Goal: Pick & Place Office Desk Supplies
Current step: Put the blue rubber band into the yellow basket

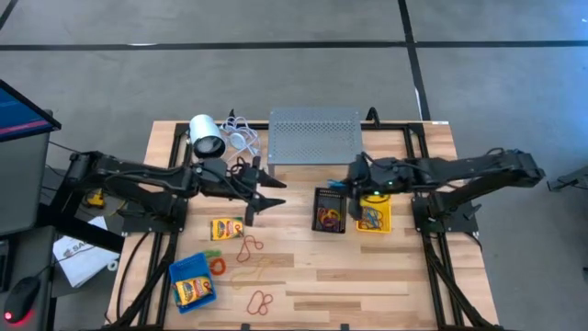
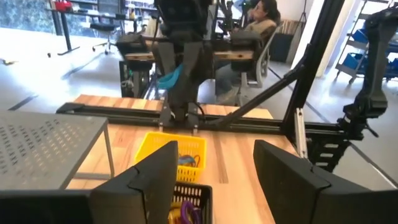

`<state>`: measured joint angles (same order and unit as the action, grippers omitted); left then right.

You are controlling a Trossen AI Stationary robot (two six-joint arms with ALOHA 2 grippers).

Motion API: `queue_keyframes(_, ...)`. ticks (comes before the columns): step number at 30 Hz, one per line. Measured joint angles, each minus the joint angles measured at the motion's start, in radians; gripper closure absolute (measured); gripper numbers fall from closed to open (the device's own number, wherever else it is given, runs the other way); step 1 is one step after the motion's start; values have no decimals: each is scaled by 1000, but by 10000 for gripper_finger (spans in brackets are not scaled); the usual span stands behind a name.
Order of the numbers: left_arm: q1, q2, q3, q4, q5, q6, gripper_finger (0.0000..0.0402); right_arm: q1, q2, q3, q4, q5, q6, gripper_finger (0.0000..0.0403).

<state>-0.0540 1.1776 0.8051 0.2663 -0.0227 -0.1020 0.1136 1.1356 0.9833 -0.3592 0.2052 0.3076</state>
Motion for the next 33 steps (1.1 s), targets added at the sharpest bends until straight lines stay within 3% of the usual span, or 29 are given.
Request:
queue_keyframes(8, 0, -88, 1, -152, 0, -15, 208, 82, -106, 0, -452, 59, 329, 403)
queue_keyframes(17, 0, -89, 1, -225, 0, -15, 218, 201, 14, 0, -706, 83, 568, 403)
queue_keyframes(25, 0, -89, 1, -238, 0, -10, 220, 196, 141, -110, -694, 31, 607, 403)
queue_keyframes(33, 1, -89, -11, -246, -15, -7, 220, 132, 131, -220, -566, -26, 567, 403)
